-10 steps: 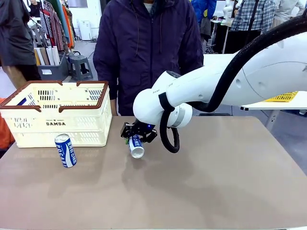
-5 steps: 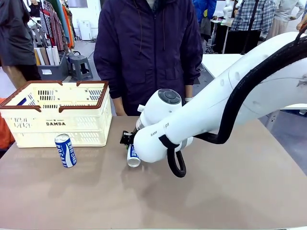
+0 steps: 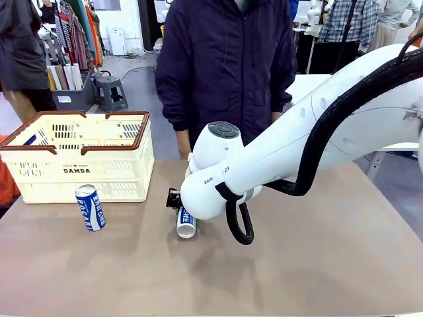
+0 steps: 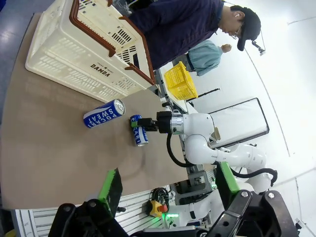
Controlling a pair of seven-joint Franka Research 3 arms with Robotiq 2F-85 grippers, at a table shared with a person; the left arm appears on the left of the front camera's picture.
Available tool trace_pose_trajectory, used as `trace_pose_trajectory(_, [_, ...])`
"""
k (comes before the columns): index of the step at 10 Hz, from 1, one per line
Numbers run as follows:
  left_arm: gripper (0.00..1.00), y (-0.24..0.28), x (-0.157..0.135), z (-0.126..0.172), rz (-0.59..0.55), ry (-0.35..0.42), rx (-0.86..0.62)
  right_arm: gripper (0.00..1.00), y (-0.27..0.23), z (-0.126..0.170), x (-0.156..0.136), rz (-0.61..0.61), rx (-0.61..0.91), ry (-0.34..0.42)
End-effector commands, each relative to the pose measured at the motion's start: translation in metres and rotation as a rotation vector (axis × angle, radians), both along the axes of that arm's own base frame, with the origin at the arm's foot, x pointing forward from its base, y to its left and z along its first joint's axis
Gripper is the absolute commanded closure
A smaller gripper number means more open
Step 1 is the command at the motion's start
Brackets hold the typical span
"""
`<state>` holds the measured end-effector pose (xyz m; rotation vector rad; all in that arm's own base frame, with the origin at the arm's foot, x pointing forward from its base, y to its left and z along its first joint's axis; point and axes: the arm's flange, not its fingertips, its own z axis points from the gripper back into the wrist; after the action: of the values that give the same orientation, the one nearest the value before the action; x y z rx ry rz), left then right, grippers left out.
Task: Place the drinks into the Shopping basket.
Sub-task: Pick up one drink and place it into the Shopping basket.
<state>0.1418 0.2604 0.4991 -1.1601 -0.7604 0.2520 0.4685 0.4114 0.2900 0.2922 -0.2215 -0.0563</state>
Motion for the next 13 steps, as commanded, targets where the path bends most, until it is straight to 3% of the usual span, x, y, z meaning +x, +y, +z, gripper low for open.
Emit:
trace_pose_trajectory(1, [0.00,0.001,-0.002,0.001,0.004,-0.027,-0.002,0.00,0.005,-0.003,0.002,0.012,-0.016,0.038])
trace_pose_trajectory(10, [0.00,0.001,-0.002,0.001,0.004,-0.027,-0.002,0.00,0.001,0.001,0.005,0.040,0.011,0.055])
trace_pose_trajectory(11, [0.00,0.001,-0.002,0.001,0.004,-0.027,-0.002,0.00,-0.006,0.012,0.004,0.051,0.021,0.046])
trace_pose_trajectory(13, [0.00,0.001,-0.002,0.001,0.004,-0.027,-0.002,0.00,-0.054,0.063,-0.005,0.035,0.075,0.037])
